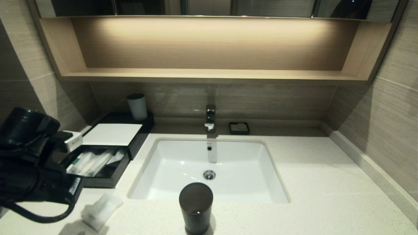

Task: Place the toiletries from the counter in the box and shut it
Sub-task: Pick up the bathroom toiletry

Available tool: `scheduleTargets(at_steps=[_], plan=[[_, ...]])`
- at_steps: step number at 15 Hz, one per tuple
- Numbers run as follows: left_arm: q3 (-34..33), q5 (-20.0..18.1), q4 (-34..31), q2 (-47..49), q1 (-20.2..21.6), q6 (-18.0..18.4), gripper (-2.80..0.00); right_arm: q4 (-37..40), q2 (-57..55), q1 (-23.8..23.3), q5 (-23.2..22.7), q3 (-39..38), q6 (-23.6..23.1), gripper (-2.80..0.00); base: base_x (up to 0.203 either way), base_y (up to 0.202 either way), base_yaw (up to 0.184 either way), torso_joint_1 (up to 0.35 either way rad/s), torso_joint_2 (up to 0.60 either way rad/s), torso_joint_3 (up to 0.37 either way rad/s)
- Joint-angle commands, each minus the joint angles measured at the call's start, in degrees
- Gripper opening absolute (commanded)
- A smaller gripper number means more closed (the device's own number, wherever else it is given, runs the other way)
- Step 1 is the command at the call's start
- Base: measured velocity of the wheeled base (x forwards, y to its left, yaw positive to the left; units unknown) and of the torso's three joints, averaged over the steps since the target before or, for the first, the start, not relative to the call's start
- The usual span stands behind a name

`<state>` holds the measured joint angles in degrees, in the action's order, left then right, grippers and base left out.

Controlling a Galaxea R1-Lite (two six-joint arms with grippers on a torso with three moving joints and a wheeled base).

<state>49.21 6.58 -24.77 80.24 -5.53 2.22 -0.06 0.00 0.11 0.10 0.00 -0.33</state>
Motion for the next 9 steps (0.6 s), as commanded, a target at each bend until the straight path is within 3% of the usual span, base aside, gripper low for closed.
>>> scheduleTargets(at_steps=[1, 5, 9], plan=[[-1.7, 0.1, 0.1, 1.2, -0.1, 0.1, 0.0, 0.0, 0.0, 0.1, 0.0, -0.1, 0.0, -2.8, 0.0, 0.0, 0.0, 0.0, 0.0, 0.0], [-3.6, -0.7, 0.7, 4.0, -0.2, 0.1, 0.0, 0.0, 0.0, 0.0, 0.0, -0.1, 0.0, -2.8, 0.0, 0.0, 0.0, 0.0, 0.0, 0.0], [-4.1, -4.6, 2.6, 5.9, -0.1, -0.2, 0.0, 0.0, 0.0, 0.0, 0.0, -0.1, 0.0, -2.8, 0.0, 0.0, 0.0, 0.0, 0.0, 0.0]])
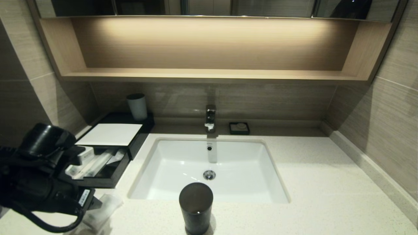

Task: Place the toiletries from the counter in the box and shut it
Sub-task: Pick up the bathroom toiletry

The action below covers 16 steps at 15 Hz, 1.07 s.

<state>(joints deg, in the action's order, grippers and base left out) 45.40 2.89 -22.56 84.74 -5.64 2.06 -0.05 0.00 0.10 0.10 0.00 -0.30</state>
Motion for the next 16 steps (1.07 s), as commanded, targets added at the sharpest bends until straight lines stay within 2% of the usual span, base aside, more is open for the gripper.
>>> scheduleTargets(at_steps=[1, 6, 10, 16], plan=[[-0.5, -1.9, 0.7, 1.7, 0.1, 0.0, 0.0, 0.0, 0.0, 0.0, 0.0, -0.1, 0.0, -2.8, 0.0, 0.0, 0.0, 0.0, 0.0, 0.0], [-1.4, -3.3, 1.1, 3.5, 0.2, -0.2, 0.0, 0.0, 0.0, 0.1, 0.0, -0.1, 0.0, -2.8, 0.0, 0.0, 0.0, 0.0, 0.0, 0.0], [-3.3, -3.4, 5.1, 4.7, 0.2, -0.2, 0.0, 0.0, 0.0, 0.1, 0.0, -0.1, 0.0, -2.8, 0.0, 0.0, 0.0, 0.0, 0.0, 0.0], [-3.4, -3.2, 7.2, 7.1, 0.5, -0.2, 0.0, 0.0, 0.0, 0.0, 0.0, -0.1, 0.0, -2.8, 0.0, 0.0, 0.0, 0.0, 0.0, 0.0]])
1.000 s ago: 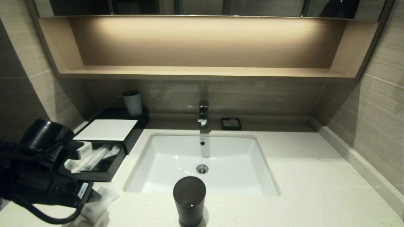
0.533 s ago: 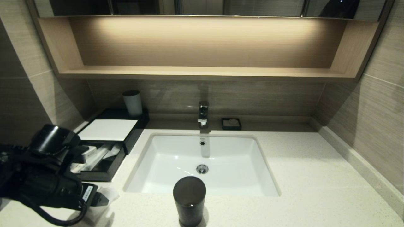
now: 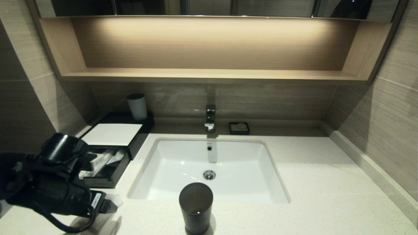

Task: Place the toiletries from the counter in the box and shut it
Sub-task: Pick up the bathroom toiletry

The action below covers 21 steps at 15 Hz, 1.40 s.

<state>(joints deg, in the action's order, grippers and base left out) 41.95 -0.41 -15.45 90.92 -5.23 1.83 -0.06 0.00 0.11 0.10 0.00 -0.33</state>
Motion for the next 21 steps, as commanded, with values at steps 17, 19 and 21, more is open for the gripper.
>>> scheduleTargets(at_steps=[17, 19, 21], plan=[[-0.4, 0.4, 5.8, 6.0, 0.5, -0.1, 0.0, 0.0, 0.0, 0.1, 0.0, -0.1, 0.0, -2.8, 0.0, 0.0, 0.0, 0.0, 0.0, 0.0], [-0.5, 0.3, 5.8, 6.5, 0.5, -0.1, 0.0, 0.0, 0.0, 0.1, 0.0, -0.1, 0.0, -2.8, 0.0, 0.0, 0.0, 0.0, 0.0, 0.0], [-0.4, 0.4, 5.8, 6.8, 0.5, -0.1, 0.0, 0.0, 0.0, 0.1, 0.0, -0.1, 0.0, -2.8, 0.0, 0.0, 0.0, 0.0, 0.0, 0.0]])
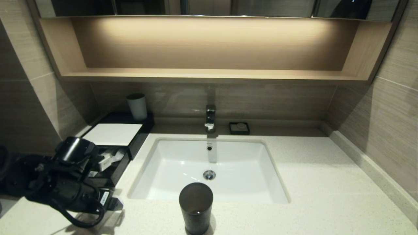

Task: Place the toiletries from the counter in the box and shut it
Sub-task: Pick up the bathroom toiletry

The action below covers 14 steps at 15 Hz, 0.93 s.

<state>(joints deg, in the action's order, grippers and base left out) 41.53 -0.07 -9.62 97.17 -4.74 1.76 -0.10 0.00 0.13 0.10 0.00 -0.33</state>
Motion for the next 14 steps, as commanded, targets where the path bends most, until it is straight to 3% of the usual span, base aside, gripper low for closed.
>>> scheduleTargets(at_steps=[1, 2, 3, 14], plan=[[0.0, 0.0, 0.0, 0.6, 0.1, 0.0, 0.0, 0.0, 0.0, 0.0, 0.0, -0.1, 0.0, -2.8, 0.0, 0.0, 0.0, 0.0, 0.0, 0.0], [0.0, 0.0, 0.0, 0.6, 0.2, 0.0, -0.86, 0.0, 0.0, 0.0, 0.0, -0.1, 0.0, -2.8, 0.0, 0.0, 0.0, 0.0, 0.0, 0.0], [0.0, -0.1, 0.0, 0.7, 0.3, 0.0, -2.8, 0.0, 0.0, 0.0, 0.0, -0.1, 0.0, -2.8, 0.0, 0.0, 0.0, 0.0, 0.0, 0.0], [0.0, -0.1, 0.0, 0.7, 0.3, -0.3, -2.8, 0.0, 0.0, 0.0, 0.0, -0.1, 0.0, -2.8, 0.0, 0.0, 0.0, 0.0, 0.0, 0.0]])
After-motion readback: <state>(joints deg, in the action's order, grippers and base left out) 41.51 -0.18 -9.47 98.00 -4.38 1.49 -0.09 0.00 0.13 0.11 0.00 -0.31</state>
